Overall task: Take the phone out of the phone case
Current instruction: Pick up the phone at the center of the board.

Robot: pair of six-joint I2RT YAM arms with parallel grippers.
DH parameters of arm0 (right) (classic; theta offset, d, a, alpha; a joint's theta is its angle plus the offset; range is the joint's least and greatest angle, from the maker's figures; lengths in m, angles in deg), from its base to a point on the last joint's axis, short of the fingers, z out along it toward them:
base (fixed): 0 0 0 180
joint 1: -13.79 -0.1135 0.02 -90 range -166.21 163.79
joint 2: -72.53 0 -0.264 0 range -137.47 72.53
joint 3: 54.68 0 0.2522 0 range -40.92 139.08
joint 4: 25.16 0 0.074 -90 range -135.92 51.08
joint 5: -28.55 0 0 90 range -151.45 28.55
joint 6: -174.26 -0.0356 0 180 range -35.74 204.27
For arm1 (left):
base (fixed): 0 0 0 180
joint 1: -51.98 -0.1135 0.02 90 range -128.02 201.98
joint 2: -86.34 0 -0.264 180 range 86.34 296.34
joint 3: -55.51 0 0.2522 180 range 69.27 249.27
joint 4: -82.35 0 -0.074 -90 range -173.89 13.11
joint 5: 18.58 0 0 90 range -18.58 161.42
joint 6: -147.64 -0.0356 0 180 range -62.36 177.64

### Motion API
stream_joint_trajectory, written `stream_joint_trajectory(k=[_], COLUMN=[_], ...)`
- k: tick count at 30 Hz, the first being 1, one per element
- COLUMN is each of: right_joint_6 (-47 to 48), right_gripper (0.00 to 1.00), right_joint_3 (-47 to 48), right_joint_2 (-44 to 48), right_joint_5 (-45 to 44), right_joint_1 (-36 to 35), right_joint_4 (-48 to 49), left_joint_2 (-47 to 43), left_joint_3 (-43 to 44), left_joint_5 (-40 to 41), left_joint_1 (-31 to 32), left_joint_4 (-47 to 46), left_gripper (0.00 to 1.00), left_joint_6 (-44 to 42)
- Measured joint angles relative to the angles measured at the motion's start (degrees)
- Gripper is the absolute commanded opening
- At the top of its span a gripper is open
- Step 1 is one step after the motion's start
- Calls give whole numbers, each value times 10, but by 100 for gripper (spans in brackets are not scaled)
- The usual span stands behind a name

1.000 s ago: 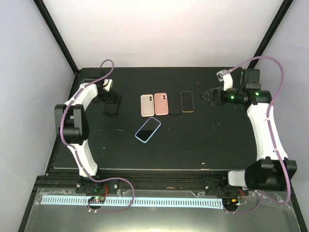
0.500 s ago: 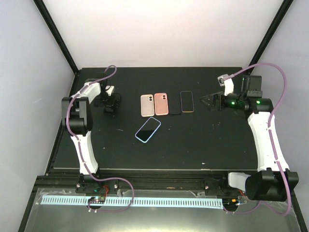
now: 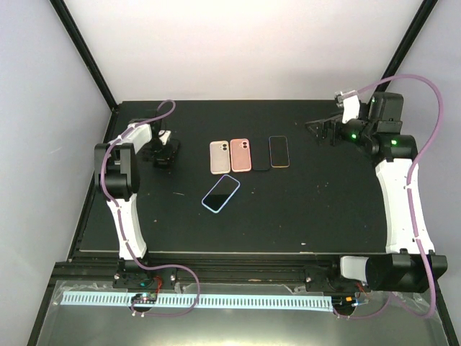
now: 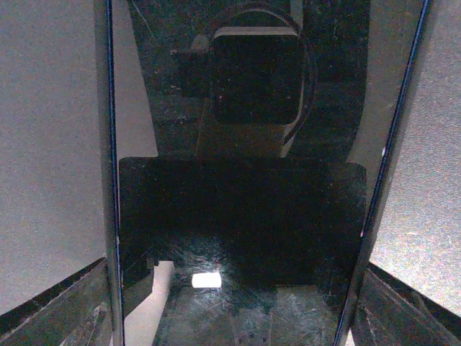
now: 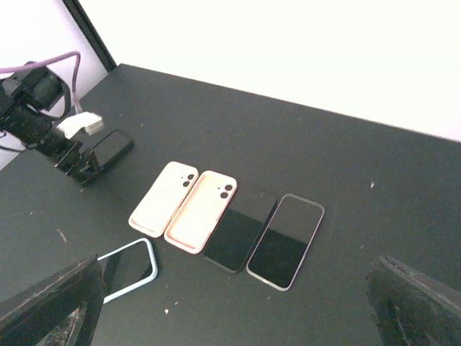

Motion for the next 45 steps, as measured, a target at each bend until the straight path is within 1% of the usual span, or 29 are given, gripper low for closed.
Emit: stream_joint_trajectory(k=[2, 9, 13, 17, 20, 23, 27, 30, 33, 39, 42, 45], right_joint_6=[-2, -54, -95, -141, -197, -250, -304, -332, -353, -365, -368, -378], right_gripper=[100, 100, 100, 100, 100, 100, 100, 100, 100, 100, 100, 100], right_joint_3=[17, 34, 29, 28, 7, -20, -27, -27, -26, -10, -7, -5], right_joint_2=[-11, -35, -38, -63, -87, -106, -131, -133, -133, -144, -146, -146], right_joint_5=[-3, -1, 10, 41, 77, 102, 112, 101, 76, 51, 43, 42], right_joint_1=[0, 0, 0, 0, 0, -2, -20, -53, -103, -203, -235, -252], right_joint_4=[7, 55, 100, 127, 165, 193, 215, 227, 232, 232, 234, 239], left_joint_2=[0, -5, -42, -110, -174, -238, -310, -356, -403, -490, -515, -520], left_joint_3=[0, -5, -56, -120, -160, -190, -216, -219, -219, -219, -218, -211], left_joint_5=[1, 1, -3, -21, -40, -61, -89, -98, -103, -102, -99, -94], left_joint_1=[0, 1, 4, 8, 14, 22, 34, 56, 90, 179, 224, 258], left_joint_4=[0, -5, -28, -35, -48, -65, -81, -93, -109, -146, -160, -164], left_gripper=[68, 63, 61, 61, 59, 58, 58, 59, 59, 59, 59, 59], left_joint_6=[0, 1, 12, 29, 45, 63, 83, 95, 104, 121, 128, 132])
